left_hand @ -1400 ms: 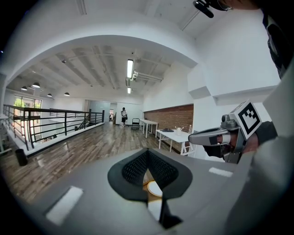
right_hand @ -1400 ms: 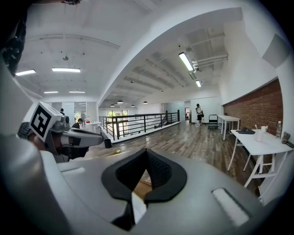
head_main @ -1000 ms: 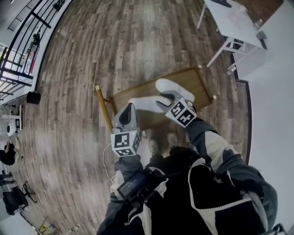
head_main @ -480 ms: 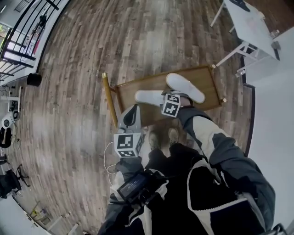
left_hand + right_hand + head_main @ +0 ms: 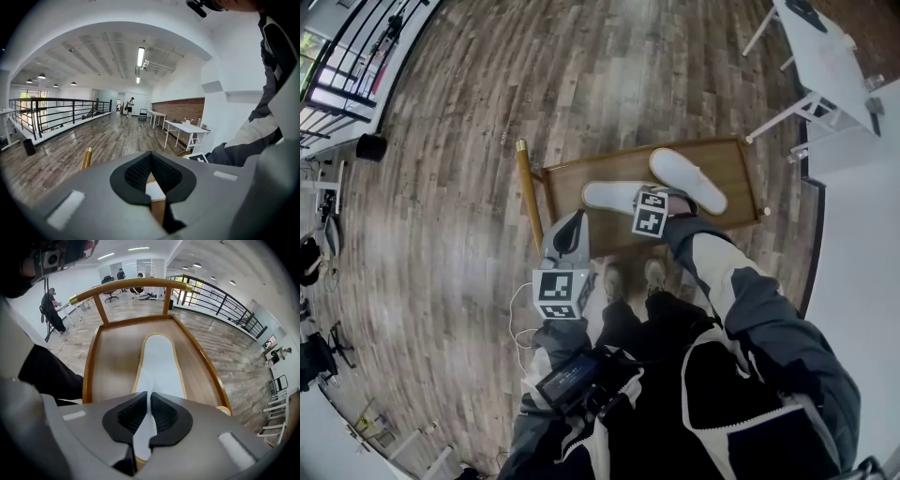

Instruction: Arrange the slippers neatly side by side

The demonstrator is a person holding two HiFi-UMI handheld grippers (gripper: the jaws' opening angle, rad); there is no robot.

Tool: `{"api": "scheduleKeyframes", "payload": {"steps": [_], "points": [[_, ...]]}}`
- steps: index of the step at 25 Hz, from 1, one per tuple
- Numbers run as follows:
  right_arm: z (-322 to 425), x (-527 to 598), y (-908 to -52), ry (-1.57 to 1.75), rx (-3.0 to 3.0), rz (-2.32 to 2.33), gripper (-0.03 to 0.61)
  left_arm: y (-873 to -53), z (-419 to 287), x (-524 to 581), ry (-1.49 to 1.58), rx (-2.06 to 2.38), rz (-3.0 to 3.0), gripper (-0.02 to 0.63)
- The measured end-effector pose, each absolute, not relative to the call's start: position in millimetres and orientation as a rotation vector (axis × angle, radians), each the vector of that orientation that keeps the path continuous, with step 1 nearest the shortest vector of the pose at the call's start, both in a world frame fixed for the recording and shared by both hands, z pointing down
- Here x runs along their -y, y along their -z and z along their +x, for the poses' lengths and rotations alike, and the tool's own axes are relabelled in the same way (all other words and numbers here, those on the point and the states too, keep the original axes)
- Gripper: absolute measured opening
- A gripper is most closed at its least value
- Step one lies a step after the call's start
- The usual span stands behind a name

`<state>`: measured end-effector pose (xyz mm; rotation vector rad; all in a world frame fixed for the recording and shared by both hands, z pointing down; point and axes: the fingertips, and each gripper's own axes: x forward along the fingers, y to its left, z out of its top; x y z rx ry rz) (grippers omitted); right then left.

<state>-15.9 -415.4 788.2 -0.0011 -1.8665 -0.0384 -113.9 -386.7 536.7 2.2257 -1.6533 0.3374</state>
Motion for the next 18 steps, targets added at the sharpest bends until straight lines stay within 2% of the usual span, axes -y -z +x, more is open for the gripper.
{"api": "scheduleKeyframes", "payload": {"steps": [10,18], "points": [[-21.4,409.0,-763.8,0.351,1.801,-0.198,0.018,-537.9,-124.8,381.8,-0.298,1.685,2.236,0.006],[-21.1,398.6,-753.2,0.759,1.63,-0.469,0.018,-525.5,-129.5,375.3,-0.276,1.721,2.217,0.006]]}}
